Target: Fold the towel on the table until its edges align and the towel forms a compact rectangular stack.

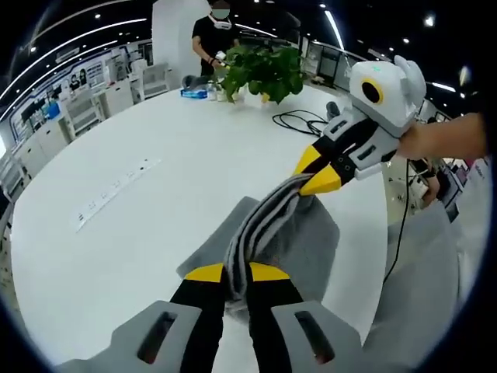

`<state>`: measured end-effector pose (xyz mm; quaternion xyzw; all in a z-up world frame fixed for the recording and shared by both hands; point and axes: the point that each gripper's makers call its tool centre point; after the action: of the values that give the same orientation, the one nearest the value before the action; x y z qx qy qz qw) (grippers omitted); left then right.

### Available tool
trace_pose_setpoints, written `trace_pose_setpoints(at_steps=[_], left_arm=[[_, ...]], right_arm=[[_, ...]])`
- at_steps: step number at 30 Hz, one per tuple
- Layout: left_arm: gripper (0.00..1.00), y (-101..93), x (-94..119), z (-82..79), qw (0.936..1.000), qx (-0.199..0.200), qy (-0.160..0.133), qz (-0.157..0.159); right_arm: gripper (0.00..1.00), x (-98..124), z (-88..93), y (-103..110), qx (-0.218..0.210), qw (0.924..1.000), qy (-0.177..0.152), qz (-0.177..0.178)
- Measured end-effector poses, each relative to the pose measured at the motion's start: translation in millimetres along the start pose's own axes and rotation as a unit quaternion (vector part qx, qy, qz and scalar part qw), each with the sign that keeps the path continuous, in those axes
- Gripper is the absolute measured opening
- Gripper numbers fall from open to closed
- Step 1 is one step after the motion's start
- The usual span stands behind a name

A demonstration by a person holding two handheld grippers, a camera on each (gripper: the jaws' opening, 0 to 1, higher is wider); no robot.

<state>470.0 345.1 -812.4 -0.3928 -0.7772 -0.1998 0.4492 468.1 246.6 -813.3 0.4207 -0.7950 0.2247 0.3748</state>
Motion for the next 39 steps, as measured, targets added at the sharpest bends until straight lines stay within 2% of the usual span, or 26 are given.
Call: trace_pose_setpoints(at_steps=[8, 17, 22, 25, 28, 31, 34, 35, 37, 39], left_arm=[[0.10, 12.6, -21.5, 1.6, 1.0000, -0.001, 0.004, -0.005], [0.11, 18.4, -48.2, 14.3, 0.9995, -0.003, 0.031, 0.000], [0.12, 24.0, -55.4, 16.6, 0.9994, -0.002, 0.035, -0.008], [0.13, 26.1, -62.1, 21.8, 0.9987, -0.004, 0.050, -0.006], [0.16, 26.1, -60.7, 23.0, 0.9986, -0.008, 0.051, -0.011], [0.19, 33.1, -55.7, 16.7, 0.9987, -0.024, 0.036, -0.026], [0.19, 38.2, -47.9, 9.1, 0.9996, -0.006, 0.014, -0.023], [0.19, 39.2, -45.9, 8.0, 0.9996, -0.006, 0.012, -0.024], [0.19, 42.0, -41.4, 2.9, 0.9993, -0.017, 0.001, -0.033], [0.18, 41.2, -38.2, -6.7, 0.9991, -0.023, -0.022, -0.029]], right_arm=[[0.05, -18.6, 6.0, -9.8, 0.002, 0.9998, 0.020, 0.004], [0.07, -41.4, 20.3, -15.2, 0.013, 0.9988, 0.047, 0.006], [0.09, -48.8, 22.0, -20.8, 0.029, 0.9979, 0.055, 0.019], [0.10, -53.0, 23.1, -23.2, 0.023, 0.9979, 0.058, 0.018], [0.12, -52.7, 21.2, -28.4, 0.024, 0.9979, 0.052, 0.031], [0.11, -41.9, 9.5, -38.4, 0.010, 0.9986, 0.016, 0.050], [0.07, -34.9, 6.5, -40.2, -0.008, 0.9990, -0.010, 0.043], [0.08, -34.6, 8.0, -39.3, -0.018, 0.9991, -0.013, 0.036], [0.07, -33.4, 11.4, -36.4, -0.010, 0.9993, -0.010, 0.036], [0.07, -34.1, 14.1, -32.8, -0.003, 0.9994, -0.007, 0.033]])
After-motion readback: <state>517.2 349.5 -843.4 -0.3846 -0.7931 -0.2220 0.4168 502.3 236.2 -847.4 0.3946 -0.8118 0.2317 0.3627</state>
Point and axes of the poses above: the point that each gripper's makers call its tool centre point, and the gripper's own axes: x roughly backward along the fingers, y roughly to its left, z roughly out of its underside, and after that the axes turned 11 degrees about y, right-handed
